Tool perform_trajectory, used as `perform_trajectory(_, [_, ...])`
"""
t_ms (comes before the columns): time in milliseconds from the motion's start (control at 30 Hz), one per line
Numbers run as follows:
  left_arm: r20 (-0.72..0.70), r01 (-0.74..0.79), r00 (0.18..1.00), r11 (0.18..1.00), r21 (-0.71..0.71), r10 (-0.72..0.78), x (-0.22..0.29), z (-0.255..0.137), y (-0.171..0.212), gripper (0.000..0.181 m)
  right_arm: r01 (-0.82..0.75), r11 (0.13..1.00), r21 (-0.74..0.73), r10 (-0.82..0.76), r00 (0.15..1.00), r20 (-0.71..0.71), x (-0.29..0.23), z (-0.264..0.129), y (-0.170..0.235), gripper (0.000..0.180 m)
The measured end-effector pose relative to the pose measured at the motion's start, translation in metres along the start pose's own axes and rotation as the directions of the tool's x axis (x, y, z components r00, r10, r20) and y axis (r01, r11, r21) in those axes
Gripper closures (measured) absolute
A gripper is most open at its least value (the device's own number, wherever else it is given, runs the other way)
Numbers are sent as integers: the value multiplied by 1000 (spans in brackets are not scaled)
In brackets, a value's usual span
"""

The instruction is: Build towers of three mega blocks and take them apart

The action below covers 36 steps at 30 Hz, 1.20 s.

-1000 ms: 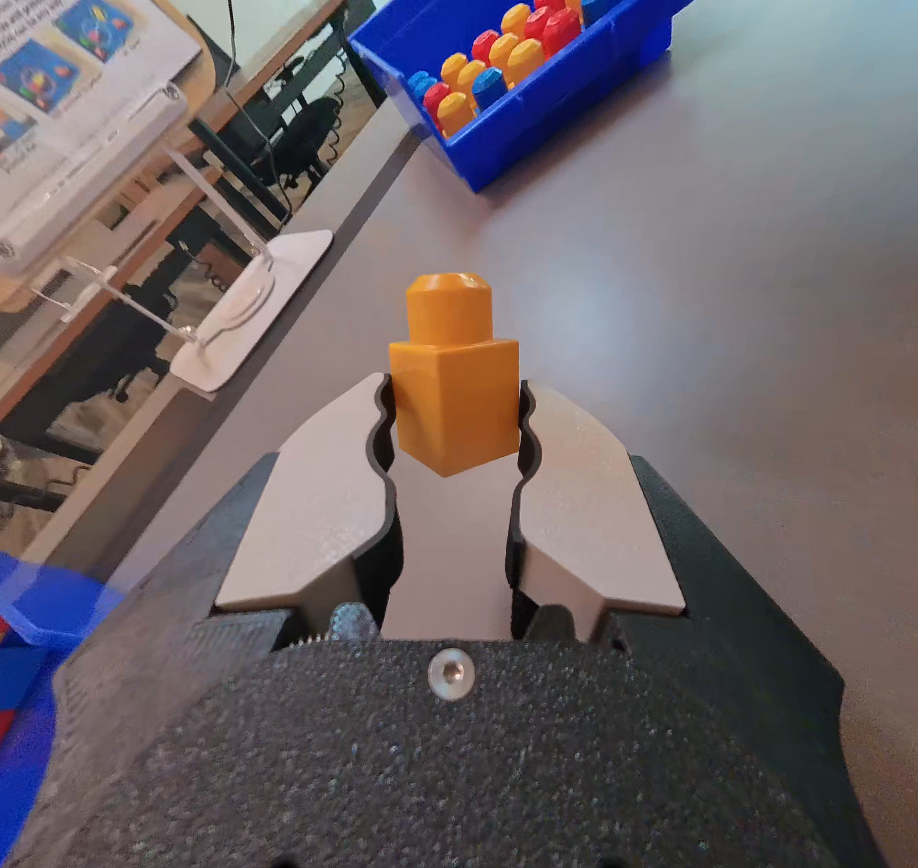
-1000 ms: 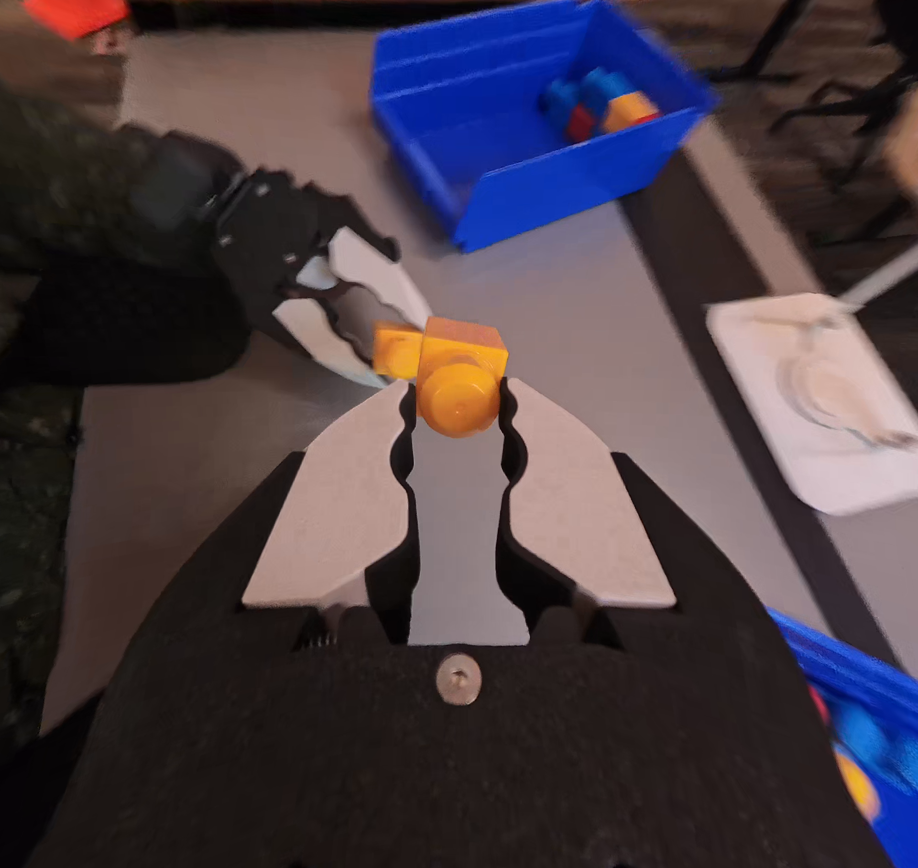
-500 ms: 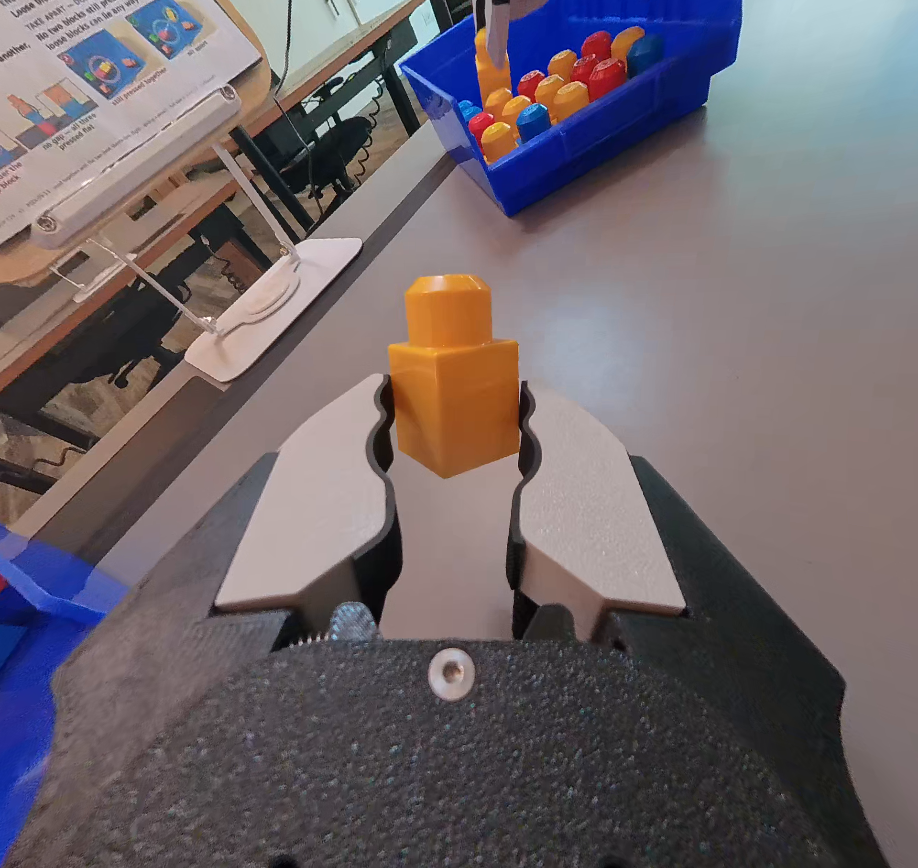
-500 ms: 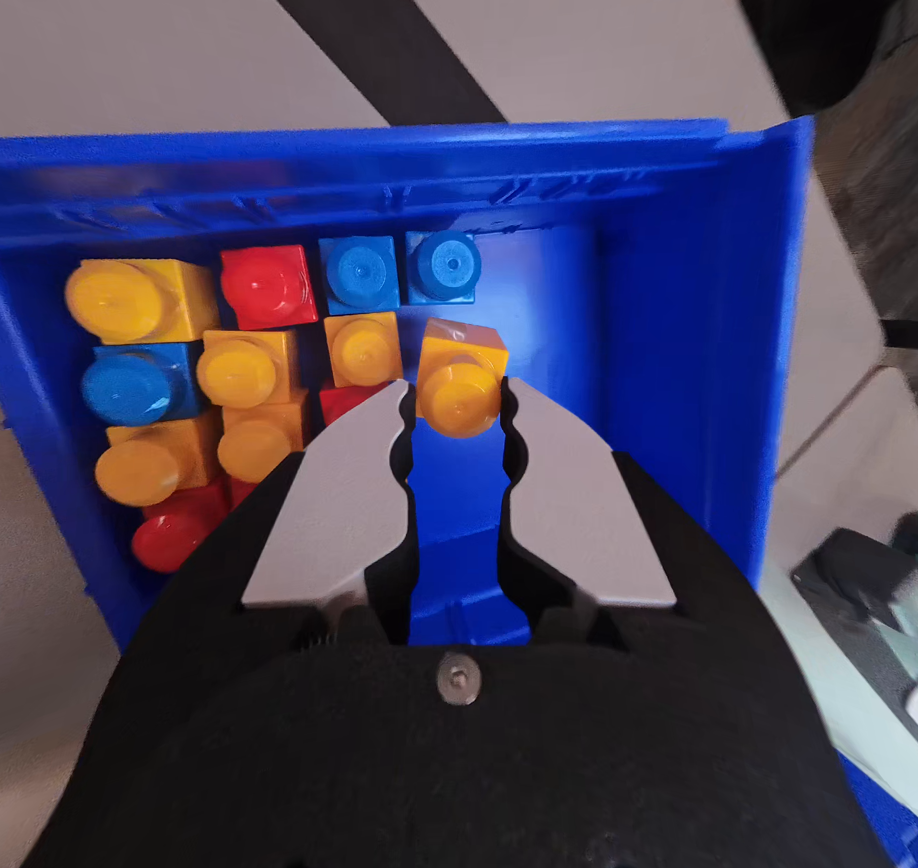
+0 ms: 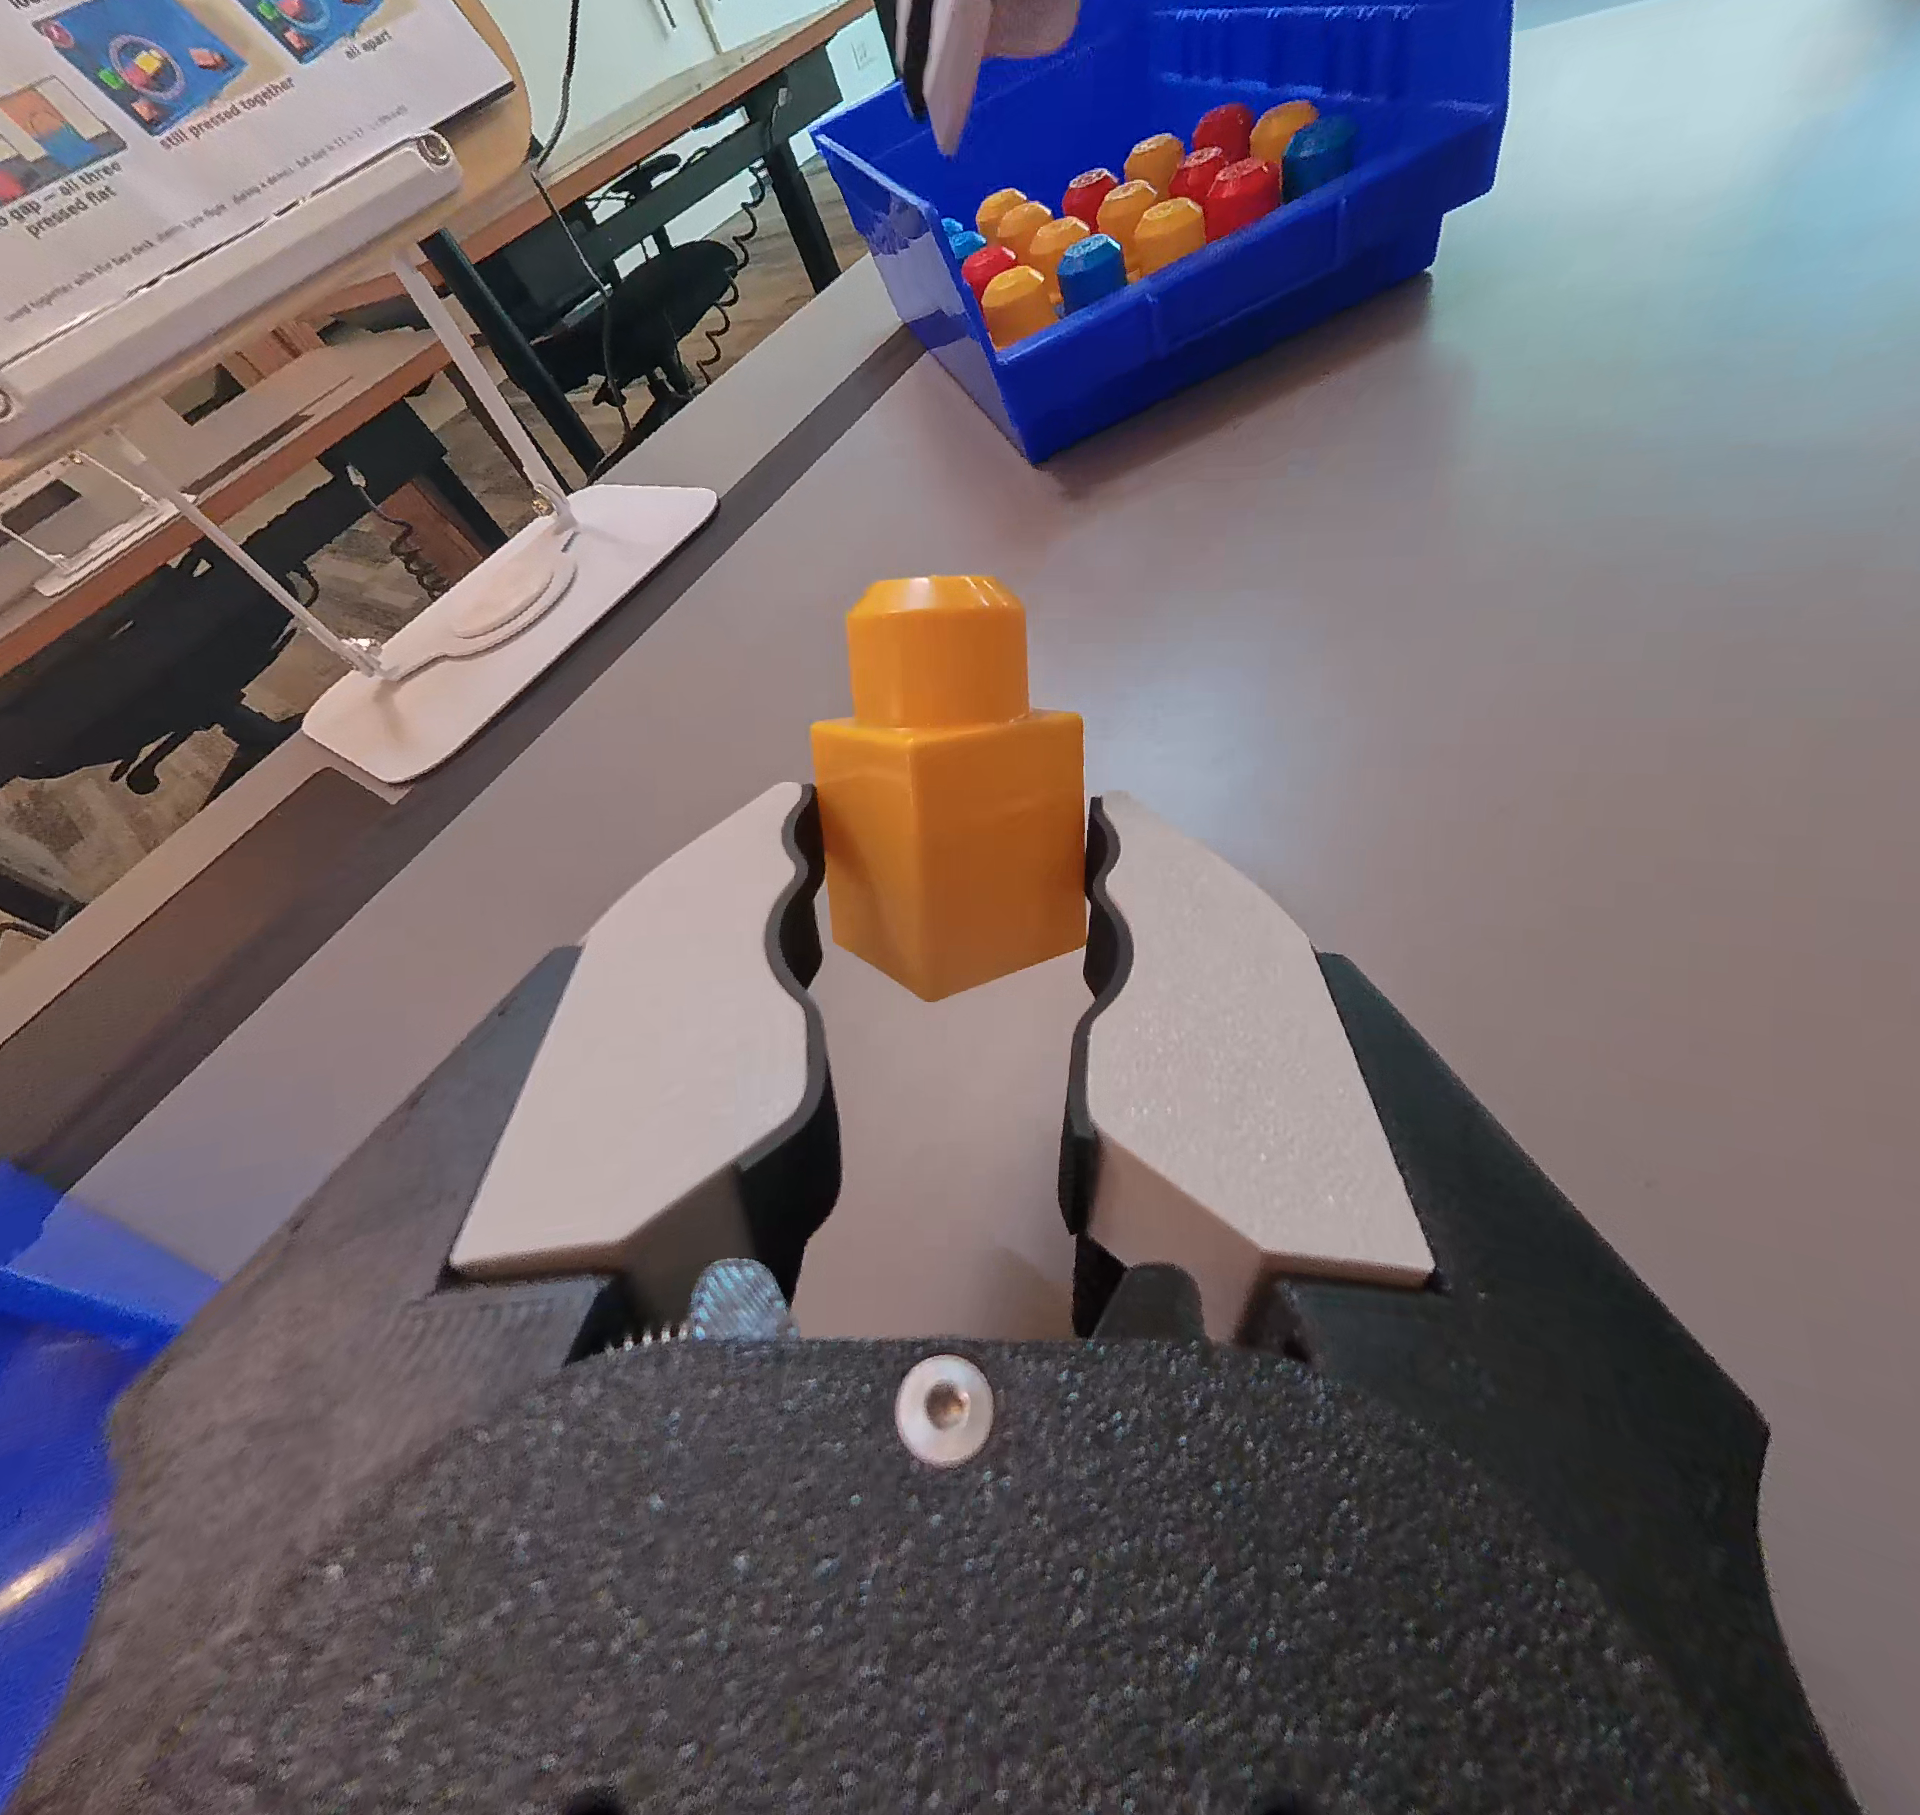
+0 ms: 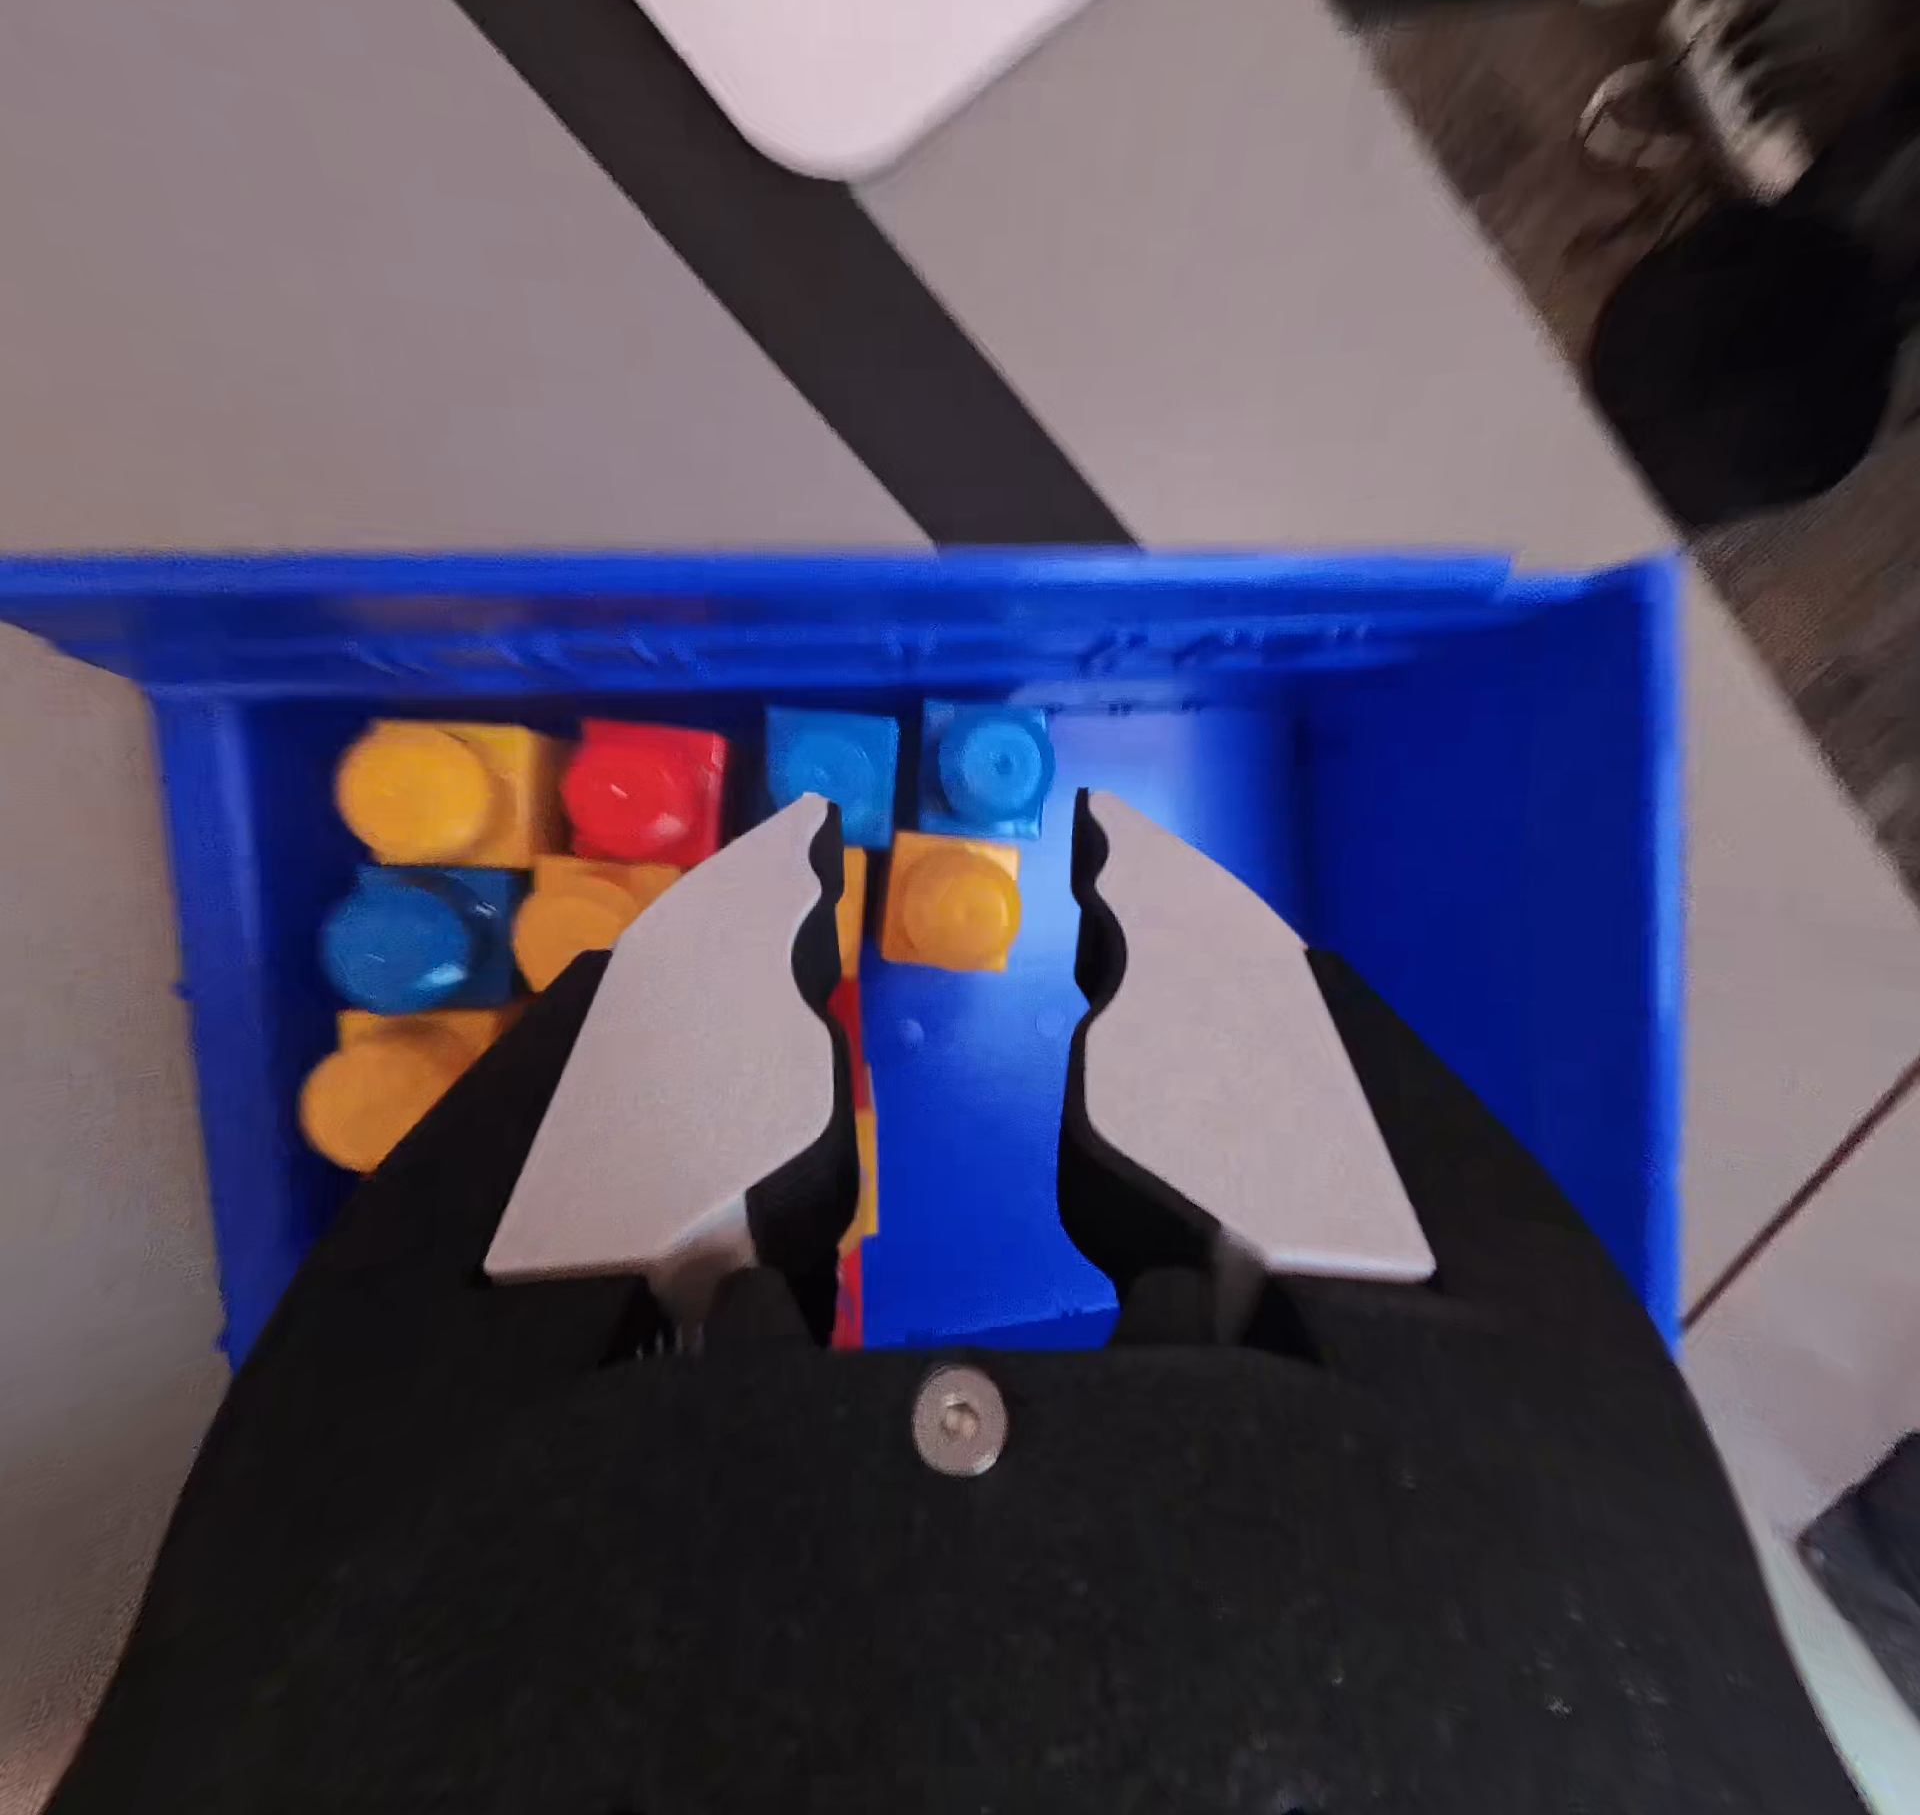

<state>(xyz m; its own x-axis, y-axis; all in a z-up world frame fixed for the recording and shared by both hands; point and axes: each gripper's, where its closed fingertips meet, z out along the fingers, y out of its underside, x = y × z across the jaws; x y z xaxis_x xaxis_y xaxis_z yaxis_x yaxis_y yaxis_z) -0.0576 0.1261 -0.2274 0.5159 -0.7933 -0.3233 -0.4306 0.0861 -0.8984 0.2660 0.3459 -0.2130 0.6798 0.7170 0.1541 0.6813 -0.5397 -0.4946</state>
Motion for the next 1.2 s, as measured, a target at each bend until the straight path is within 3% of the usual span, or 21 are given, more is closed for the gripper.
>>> perform_trajectory(100, [8,-15,1000,1000,1,15,1,1,-2,133,91,981,172,-96,995,21,-52,-31,-45,136])
perform_trajectory(200, [22,-44,999,999,0,44,2,0,-4,133,179,933,312,-237,958,159,-157,-52,-77,132])
perform_trajectory(367, [49,-110,993,994,-6,111,6,-1,-7,133,322,854,408,-452,848,278,-320,-57,-79,132])
perform_trajectory(533, [62,-232,971,973,-9,232,16,-2,-13,133,288,858,425,-443,833,332,-378,-40,-84,134])
perform_trajectory(600, [67,-261,963,965,-17,262,18,-2,-14,133,281,854,439,-446,829,337,-386,-37,-86,150])
perform_trajectory(667, [71,-267,961,964,8,266,19,-3,-17,133,308,840,447,-472,821,321,-388,-40,-84,150])
perform_trajectory(800, [95,-161,982,987,-7,161,2,-4,-9,141,342,844,413,-464,852,244,-347,-61,-86,150])
perform_trajectory(933, [114,50,992,996,75,-58,-20,-13,-14,181,289,909,300,-288,956,-49,-207,-92,-93,150])
perform_trajectory(1067, [121,165,976,977,133,-181,-33,-20,-18,181,147,989,-23,-147,935,-323,-49,-91,-38,150])
perform_trajectory(1200, [124,165,976,978,128,-181,-35,-19,-16,181,-20,974,-226,-48,956,-289,16,-52,30,150])
